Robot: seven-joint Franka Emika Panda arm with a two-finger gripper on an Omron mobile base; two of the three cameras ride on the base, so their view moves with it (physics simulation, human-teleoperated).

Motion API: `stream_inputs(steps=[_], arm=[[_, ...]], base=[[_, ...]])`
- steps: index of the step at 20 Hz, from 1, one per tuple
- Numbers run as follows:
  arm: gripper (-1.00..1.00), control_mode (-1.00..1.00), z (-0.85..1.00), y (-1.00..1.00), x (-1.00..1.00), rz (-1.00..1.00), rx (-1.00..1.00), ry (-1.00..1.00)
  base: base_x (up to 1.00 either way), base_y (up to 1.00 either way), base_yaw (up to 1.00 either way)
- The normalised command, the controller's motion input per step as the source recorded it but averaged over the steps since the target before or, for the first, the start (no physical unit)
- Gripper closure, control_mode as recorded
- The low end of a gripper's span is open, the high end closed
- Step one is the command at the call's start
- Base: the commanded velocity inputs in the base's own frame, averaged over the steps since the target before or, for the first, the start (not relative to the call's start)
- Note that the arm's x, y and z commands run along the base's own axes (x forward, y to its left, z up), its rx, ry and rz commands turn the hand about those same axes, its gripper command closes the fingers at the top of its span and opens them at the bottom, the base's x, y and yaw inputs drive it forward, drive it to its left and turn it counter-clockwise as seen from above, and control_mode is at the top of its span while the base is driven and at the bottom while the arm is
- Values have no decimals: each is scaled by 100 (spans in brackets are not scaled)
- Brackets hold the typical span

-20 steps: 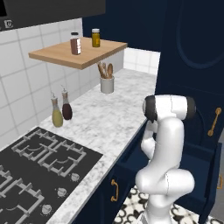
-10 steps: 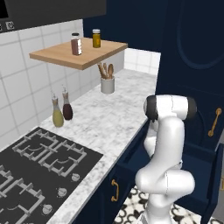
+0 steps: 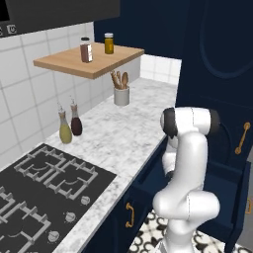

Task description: Take a straw from the drawer in front and place it inside the glass cup on the dining counter.

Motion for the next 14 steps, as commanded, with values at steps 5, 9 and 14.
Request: stream_inputs(steps=[5, 9, 14], arm=[[100, -100, -3, 21, 0, -5, 0, 0], [100, -100, 17, -13, -11, -4, 3, -2], [100, -100, 73, -21, -1, -5, 1, -10]], base=[[0, 0, 0], [0, 0, 0], [0, 0, 0]])
